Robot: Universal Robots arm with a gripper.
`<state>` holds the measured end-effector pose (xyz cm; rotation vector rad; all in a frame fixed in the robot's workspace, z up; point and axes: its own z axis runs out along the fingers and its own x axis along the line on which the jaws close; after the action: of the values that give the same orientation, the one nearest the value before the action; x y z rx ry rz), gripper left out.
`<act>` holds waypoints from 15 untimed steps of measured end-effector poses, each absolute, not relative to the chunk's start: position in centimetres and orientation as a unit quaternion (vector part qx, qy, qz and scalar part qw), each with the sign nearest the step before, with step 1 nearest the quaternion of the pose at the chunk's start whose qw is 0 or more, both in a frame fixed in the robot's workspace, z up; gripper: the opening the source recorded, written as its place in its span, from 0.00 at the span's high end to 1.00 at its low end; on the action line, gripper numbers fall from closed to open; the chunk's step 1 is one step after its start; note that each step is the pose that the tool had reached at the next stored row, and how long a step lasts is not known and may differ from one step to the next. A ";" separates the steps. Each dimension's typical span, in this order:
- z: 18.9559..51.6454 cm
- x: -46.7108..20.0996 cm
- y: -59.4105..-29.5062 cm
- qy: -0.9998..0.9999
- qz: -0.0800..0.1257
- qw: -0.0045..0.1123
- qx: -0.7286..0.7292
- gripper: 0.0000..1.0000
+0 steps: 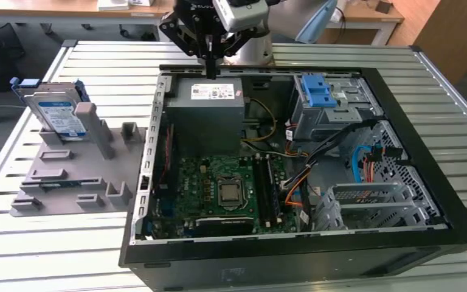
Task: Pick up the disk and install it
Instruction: 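Reach for the disk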
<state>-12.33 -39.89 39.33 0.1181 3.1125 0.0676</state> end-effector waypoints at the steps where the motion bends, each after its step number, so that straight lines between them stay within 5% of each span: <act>1: 39.3 -12.4 -39.9 0.999 0.022 0.013 0.038 0.89; 15: 39.3 -12.7 -39.9 0.999 0.022 0.013 0.038 0.89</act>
<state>-12.72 -39.89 39.31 0.1179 3.1124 0.0677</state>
